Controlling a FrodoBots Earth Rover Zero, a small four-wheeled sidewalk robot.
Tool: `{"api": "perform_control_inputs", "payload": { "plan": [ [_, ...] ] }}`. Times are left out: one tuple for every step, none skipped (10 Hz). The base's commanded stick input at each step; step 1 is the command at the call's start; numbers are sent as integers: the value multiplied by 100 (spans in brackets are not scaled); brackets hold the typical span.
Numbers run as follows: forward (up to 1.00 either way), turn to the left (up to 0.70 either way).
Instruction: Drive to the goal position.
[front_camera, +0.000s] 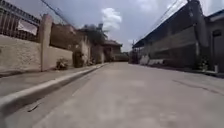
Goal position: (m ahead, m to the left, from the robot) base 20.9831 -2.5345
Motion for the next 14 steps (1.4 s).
{"api": "perform_control_inputs", "payload": {
  "plan": [
    [90,0],
    [90,0],
    [90,0],
    [90,0],
    [90,0],
    [90,0],
    [90,0],
    [90,0],
    [90,-1],
    [90,-17],
    [90,-22],
    [90,-27],
    [90,-36],
    [90,-36]
  ]
}}
